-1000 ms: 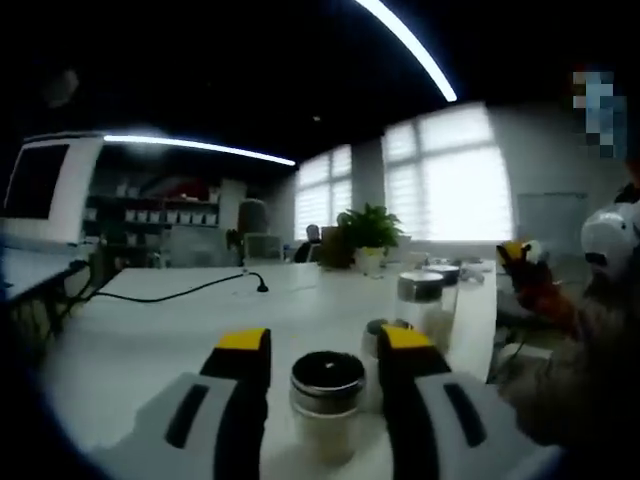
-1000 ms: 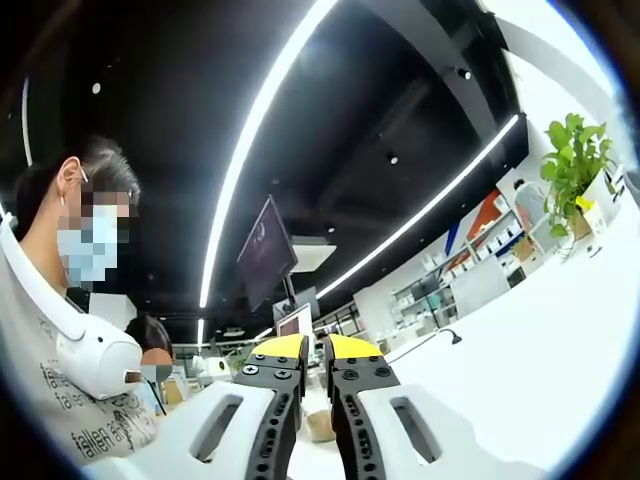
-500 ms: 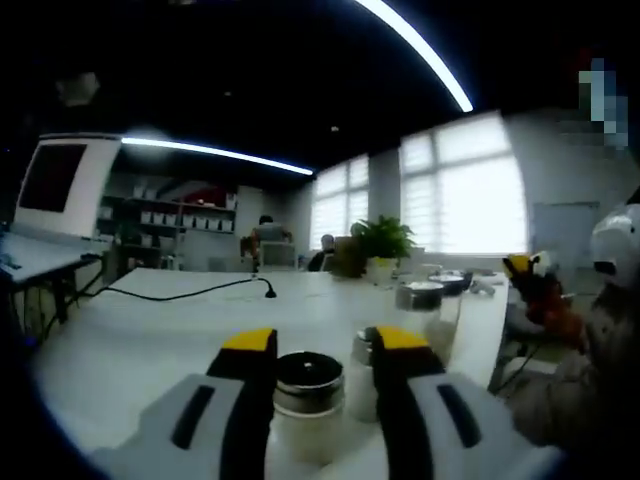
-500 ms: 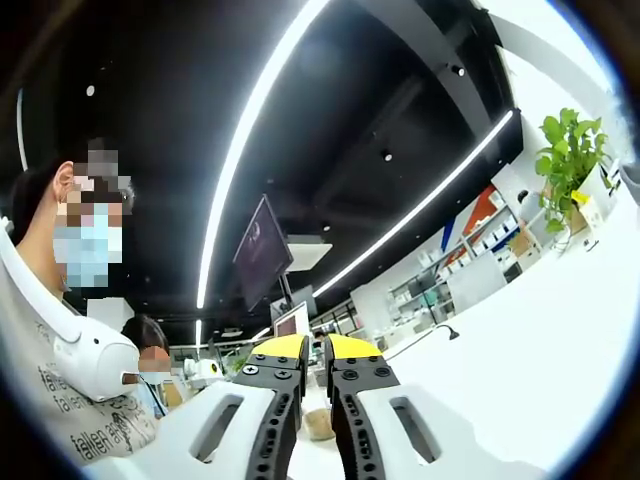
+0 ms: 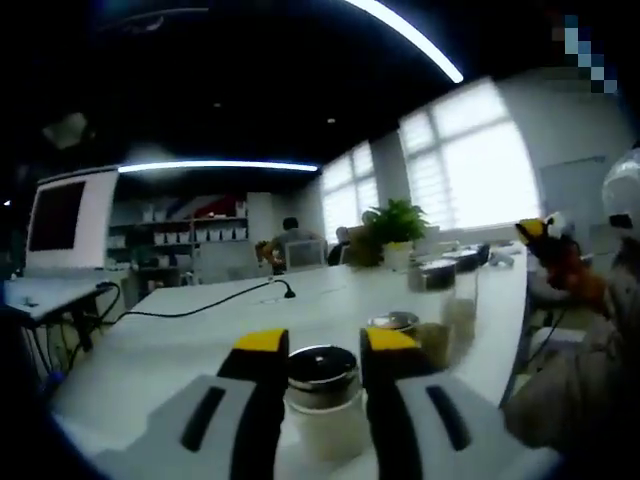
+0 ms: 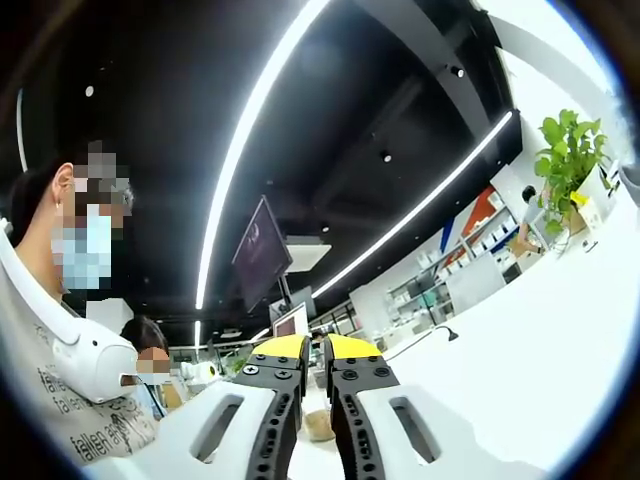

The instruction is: Rotate the seasoning bottle until the label or dispensing opening points toward the visible target arrow and the bottle remains upright within the marked orientation range

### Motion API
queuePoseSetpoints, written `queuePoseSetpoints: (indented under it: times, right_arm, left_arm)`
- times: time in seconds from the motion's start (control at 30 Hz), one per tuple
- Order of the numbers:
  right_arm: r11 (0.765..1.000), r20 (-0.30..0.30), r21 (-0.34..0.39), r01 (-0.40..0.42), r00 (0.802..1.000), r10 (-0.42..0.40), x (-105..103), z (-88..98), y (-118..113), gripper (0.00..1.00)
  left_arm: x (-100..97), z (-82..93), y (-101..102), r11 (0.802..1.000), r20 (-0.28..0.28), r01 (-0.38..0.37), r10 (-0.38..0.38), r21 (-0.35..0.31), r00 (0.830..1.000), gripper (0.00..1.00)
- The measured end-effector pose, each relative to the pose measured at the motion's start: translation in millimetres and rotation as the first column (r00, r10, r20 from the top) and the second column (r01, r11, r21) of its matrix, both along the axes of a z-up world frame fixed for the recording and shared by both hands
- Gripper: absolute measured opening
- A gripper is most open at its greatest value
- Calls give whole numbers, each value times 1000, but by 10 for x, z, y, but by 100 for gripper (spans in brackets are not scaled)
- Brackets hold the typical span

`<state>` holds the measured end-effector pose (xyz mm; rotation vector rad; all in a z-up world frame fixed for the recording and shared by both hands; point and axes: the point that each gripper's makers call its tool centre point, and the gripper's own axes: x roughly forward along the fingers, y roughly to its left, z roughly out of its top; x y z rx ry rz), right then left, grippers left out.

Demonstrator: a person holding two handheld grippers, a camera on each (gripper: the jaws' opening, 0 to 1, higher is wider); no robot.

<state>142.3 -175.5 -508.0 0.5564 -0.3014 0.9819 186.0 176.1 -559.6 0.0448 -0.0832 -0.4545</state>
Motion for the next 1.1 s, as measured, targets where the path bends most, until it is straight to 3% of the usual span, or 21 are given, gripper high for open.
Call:
queuePoseSetpoints:
  times: [0.07, 0.23, 0.47, 0.73, 1.1]
  right_arm:
    - [1000, -1, 2, 0, 1000, 0, 0, -1, -12, 4]
    - [1000, 0, 6, 1, 1000, -1, 8, 14, -22, 4]
    - [1000, 1, 7, 2, 1000, -2, 8, 18, -29, 4]
    - [1000, -1, 10, 5, 1000, -5, 12, 9, -61, 4]
    - [1000, -4, 11, 5, 1000, -5, 18, 3, -61, 4]
  left_arm:
    - [-2, -2, -5, 1000, -9, 8, -8, -23, 1000, 33]
    - [11, -18, -40, 1000, -13, -4, 4, -9, 1000, 41]
    - [15, 7, -98, 1000, 1, -16, 16, 16, 1000, 42]
    - [64, -70, -54, 990, -5, -85, 86, 109, 996, 46]
    - [91, -101, -10, 991, -20, -84, 86, 100, 996, 34]
